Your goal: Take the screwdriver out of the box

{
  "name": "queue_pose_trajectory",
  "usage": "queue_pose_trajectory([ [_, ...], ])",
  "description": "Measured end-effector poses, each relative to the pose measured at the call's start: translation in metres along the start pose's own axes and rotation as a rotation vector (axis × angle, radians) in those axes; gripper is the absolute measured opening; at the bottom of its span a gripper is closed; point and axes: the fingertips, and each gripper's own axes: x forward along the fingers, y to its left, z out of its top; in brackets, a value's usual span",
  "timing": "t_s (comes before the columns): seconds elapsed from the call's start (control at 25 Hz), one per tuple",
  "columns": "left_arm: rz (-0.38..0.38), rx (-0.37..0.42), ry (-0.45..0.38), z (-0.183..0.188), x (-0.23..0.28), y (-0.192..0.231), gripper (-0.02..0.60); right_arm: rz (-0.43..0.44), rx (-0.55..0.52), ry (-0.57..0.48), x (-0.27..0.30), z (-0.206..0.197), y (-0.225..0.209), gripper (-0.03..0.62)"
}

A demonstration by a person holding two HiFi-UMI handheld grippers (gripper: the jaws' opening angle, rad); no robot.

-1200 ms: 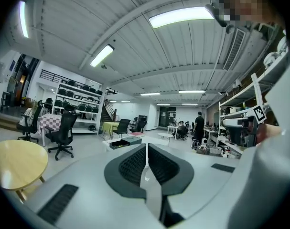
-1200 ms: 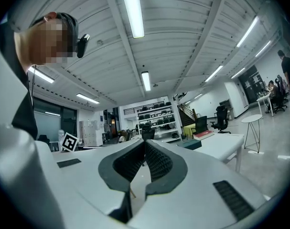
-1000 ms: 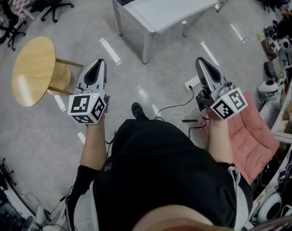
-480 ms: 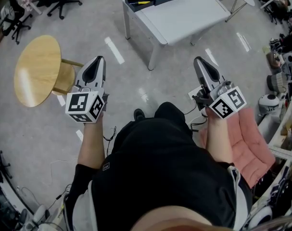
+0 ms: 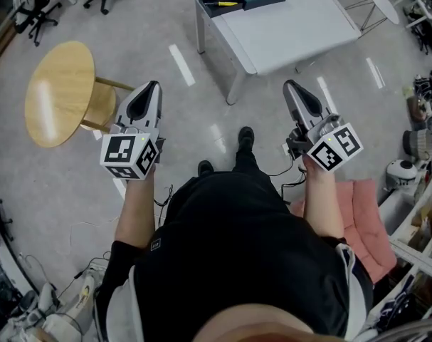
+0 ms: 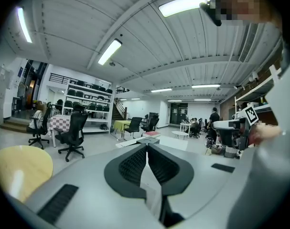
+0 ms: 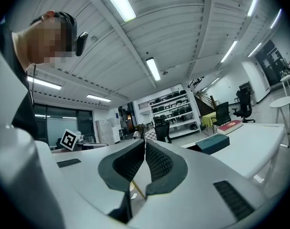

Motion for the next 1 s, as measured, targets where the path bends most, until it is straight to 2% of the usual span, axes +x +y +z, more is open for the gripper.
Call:
queue_pose_trajectory([
  [0.24,0.05,0.005,0.016,0.008,0.053,-0.017,0.025,0.054,0.028,0.015,0.012,0.01,-0.063,0.031],
  [0.52,0.095,0.035,0.016,0.035,0.117,-0.05,0.026,0.111,0.049,-0.002,0.024,0.04,-0.147,0.031],
  [0.8,0.167,0.049,0.008,0.054,0.156,-0.063,0.026,0.196,0.064,0.031,0.037,0.053,-0.195,0.031],
  [1.0,0.21,0.036,0.005,0.053,0.161,-0.073,0.026,0.232,0.051,0.058,0.039,0.054,-0.214,0.031],
])
